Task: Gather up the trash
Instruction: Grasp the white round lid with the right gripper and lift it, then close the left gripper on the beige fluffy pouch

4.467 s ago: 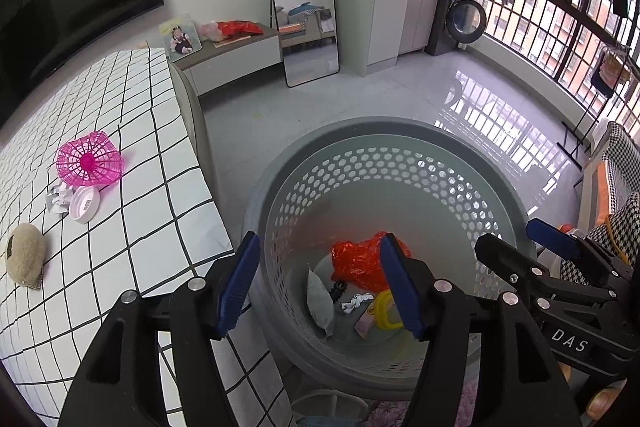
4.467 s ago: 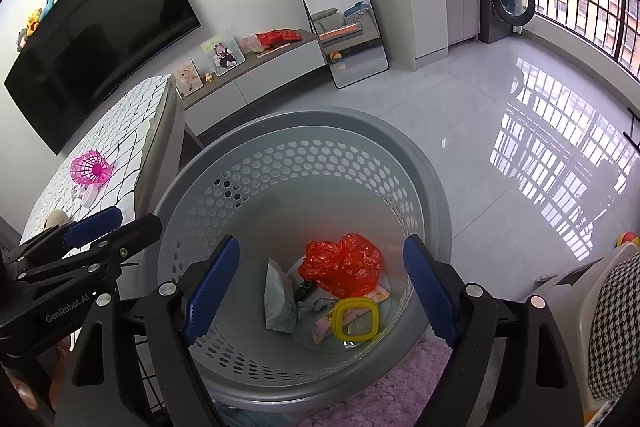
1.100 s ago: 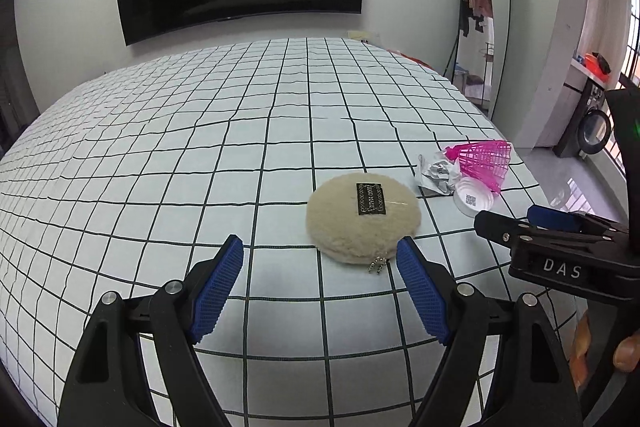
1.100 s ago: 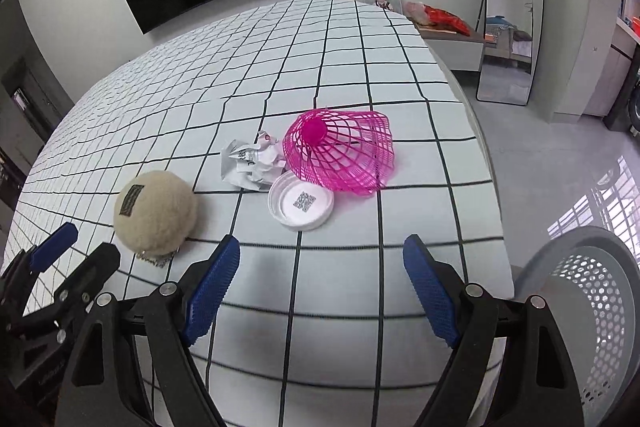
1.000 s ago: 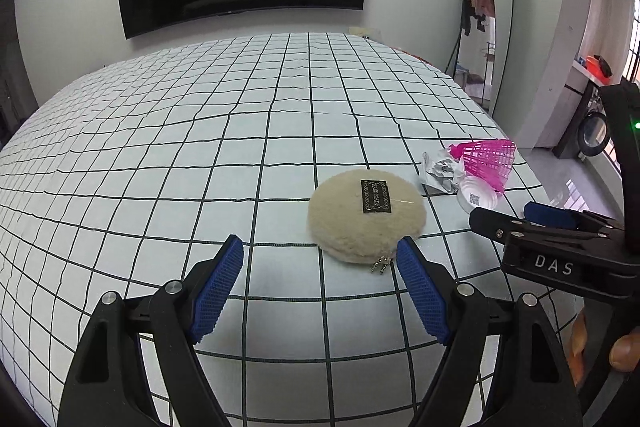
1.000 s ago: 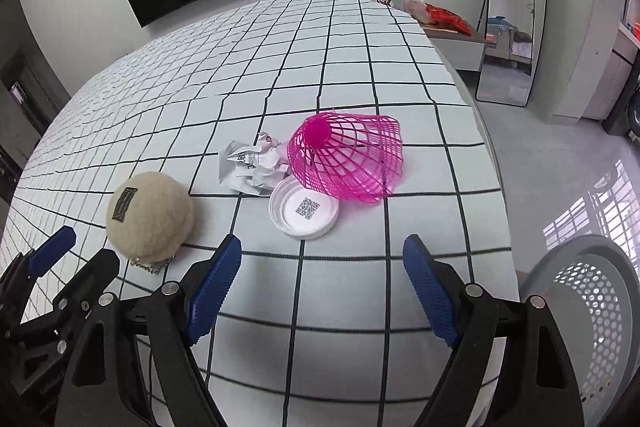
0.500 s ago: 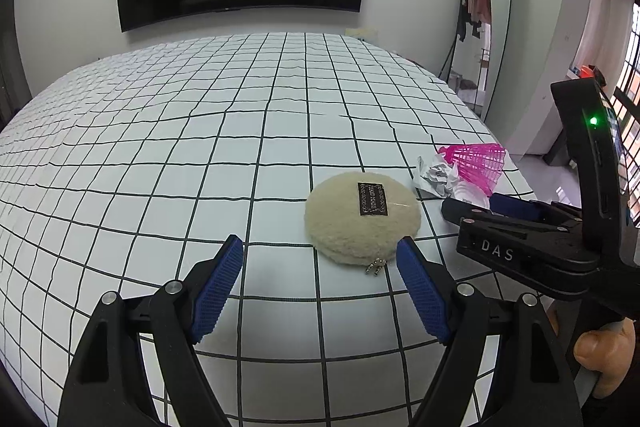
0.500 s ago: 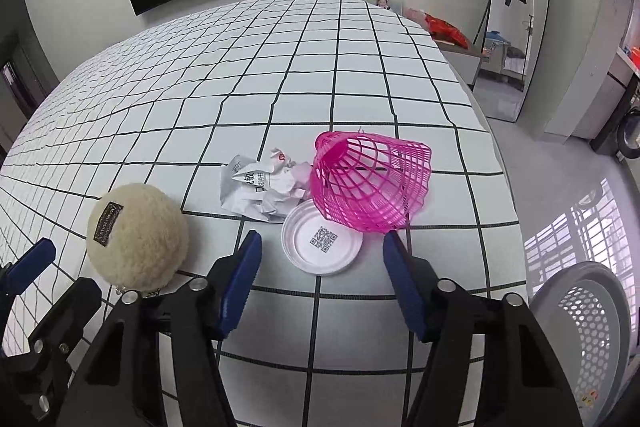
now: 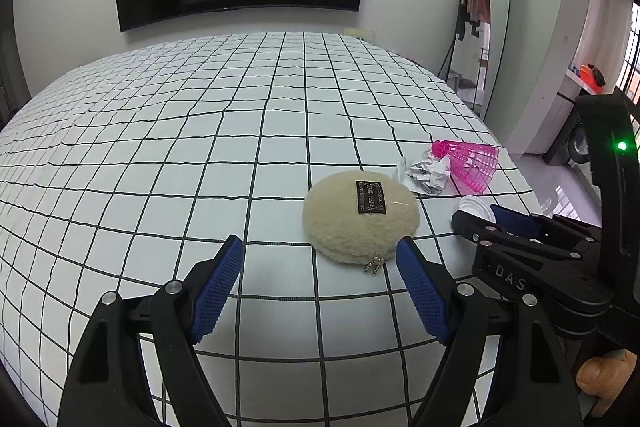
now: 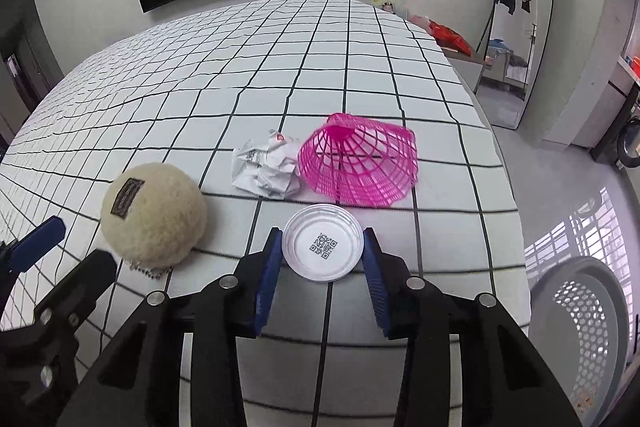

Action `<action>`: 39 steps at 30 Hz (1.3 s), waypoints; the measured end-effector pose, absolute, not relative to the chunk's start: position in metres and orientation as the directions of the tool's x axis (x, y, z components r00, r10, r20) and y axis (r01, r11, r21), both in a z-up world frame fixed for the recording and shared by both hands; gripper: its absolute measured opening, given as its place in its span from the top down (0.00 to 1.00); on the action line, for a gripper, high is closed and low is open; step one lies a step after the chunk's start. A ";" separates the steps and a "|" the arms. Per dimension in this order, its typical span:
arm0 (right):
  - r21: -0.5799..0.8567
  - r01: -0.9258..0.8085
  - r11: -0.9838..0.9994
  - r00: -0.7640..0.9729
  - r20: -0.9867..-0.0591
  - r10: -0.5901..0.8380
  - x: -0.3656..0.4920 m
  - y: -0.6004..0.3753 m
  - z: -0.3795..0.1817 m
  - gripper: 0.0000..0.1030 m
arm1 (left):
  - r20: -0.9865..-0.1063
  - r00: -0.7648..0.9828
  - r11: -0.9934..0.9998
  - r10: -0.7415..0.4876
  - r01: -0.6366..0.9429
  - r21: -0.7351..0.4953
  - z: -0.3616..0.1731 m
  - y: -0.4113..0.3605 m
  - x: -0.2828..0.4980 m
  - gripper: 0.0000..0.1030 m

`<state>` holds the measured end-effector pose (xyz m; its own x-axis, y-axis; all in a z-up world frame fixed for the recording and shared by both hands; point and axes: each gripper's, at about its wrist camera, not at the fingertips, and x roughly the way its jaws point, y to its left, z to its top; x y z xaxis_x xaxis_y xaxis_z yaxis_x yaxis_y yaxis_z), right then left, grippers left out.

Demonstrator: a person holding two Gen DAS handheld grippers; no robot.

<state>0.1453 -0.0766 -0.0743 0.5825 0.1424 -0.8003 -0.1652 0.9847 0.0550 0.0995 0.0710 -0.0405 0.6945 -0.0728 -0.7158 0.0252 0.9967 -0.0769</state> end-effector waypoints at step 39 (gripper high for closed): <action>0.247 -0.094 0.964 0.611 -0.750 0.252 0.068 -0.155 -0.059 0.62 | -0.794 0.604 0.995 -0.061 0.096 -0.004 -0.057 0.034 0.154 0.20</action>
<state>0.0677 -0.1553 -0.0586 0.6112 0.2516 -0.7504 -0.0938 0.9645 0.2470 0.1543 0.0339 -0.0574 0.6044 -0.0614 -0.7943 0.0956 0.9954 -0.0042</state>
